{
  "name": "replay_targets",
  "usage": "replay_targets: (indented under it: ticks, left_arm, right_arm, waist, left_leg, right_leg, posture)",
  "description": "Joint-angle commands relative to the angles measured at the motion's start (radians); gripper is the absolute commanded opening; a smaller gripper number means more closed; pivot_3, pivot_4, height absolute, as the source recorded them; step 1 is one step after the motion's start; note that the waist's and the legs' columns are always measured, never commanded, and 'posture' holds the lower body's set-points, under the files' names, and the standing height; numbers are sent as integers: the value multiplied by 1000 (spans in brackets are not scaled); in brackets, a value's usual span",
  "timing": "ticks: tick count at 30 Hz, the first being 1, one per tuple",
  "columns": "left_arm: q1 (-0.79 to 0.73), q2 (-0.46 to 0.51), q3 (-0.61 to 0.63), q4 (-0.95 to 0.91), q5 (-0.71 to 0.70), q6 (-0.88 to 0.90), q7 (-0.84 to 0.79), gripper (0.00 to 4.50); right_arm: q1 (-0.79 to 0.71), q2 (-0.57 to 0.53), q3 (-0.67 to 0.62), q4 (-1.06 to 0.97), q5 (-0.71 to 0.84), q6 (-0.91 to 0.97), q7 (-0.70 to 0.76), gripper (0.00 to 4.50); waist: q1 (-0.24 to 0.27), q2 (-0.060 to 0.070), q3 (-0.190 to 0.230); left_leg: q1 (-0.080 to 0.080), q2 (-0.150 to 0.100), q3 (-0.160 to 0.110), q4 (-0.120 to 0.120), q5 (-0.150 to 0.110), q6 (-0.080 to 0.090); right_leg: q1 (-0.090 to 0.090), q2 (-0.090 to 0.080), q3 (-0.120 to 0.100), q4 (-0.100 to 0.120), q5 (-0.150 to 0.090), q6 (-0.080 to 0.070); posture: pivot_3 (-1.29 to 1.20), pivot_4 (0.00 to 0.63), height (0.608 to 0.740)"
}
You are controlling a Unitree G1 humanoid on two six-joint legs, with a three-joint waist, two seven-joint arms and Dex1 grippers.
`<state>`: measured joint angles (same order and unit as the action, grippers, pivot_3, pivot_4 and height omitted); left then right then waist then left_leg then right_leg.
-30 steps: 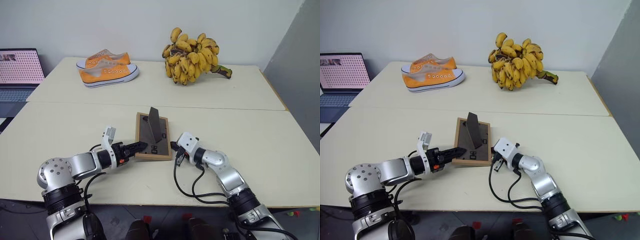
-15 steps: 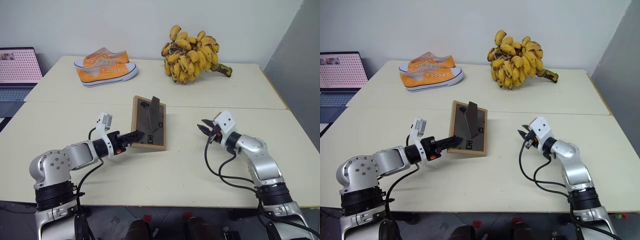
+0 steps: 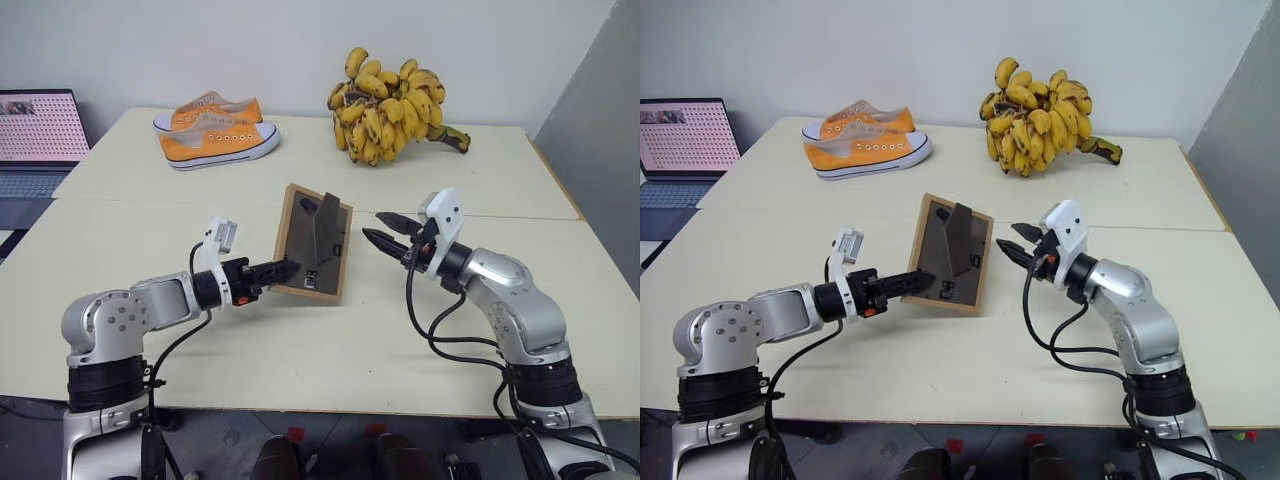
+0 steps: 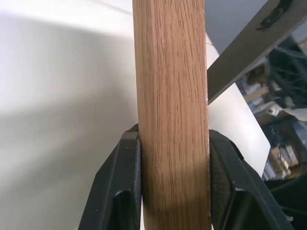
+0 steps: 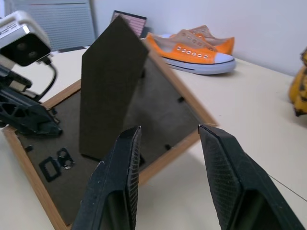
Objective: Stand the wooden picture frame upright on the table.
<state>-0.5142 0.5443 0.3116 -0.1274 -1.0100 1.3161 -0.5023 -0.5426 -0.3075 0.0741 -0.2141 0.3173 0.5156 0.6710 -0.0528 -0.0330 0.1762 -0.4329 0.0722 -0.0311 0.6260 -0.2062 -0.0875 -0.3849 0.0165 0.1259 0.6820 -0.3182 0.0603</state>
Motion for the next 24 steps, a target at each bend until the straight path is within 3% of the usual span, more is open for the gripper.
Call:
replay_targets:
  ticks: [1, 7, 15, 22, 24]
  left_arm:
    - [-36, 0, 12, -55, -45, -11, -14, 1301]
    - [-24, 16, 21, -49, -43, -13, -15, 1301]
    - [-14, 56, 65, -29, -61, 16, -2, 1301]
    - [-32, 82, 93, -29, -134, 134, 23, 1301]
    - [-44, 91, 99, -40, -171, 184, 31, 1301]
  right_arm:
    - [-43, 19, 13, -13, 23, -9, 2, 1982]
    - [-52, 13, 27, -5, 8, -30, 4, 1982]
    - [-31, -169, -17, 53, -37, -130, 104, 1982]
    - [-75, -253, 1, 290, -196, -487, 111, 1982]
    - [-103, -246, 8, 385, -259, -608, 64, 2401]
  waist:
    - [0, 0, 0]
    - [-1, 0, 0]
    - [4, 1, 1]
    - [1, 0, 1]
    - [-2, 1, 1]
  left_leg:
    - [0, 0, 0, 0, 0, 0]
    - [0, 0, 0, 0, 0, 0]
    - [0, 0, 0, 1, 0, 0]
    - [0, 0, 0, 1, 0, 0]
    - [0, 0, 0, 1, 0, 0]
  right_leg:
    - [0, 0, 0, 0, 0, 0]
    - [0, 0, 0, 0, 0, 0]
    - [0, 0, 0, 0, 0, 0]
    - [0, 0, 0, 0, 0, 0]
    - [0, 0, 0, 0, 0, 0]
  posture:
    - [0, 150, 740]
    - [0, 150, 740]
    - [0, 150, 740]
    - [0, 150, 740]
    - [0, 150, 740]
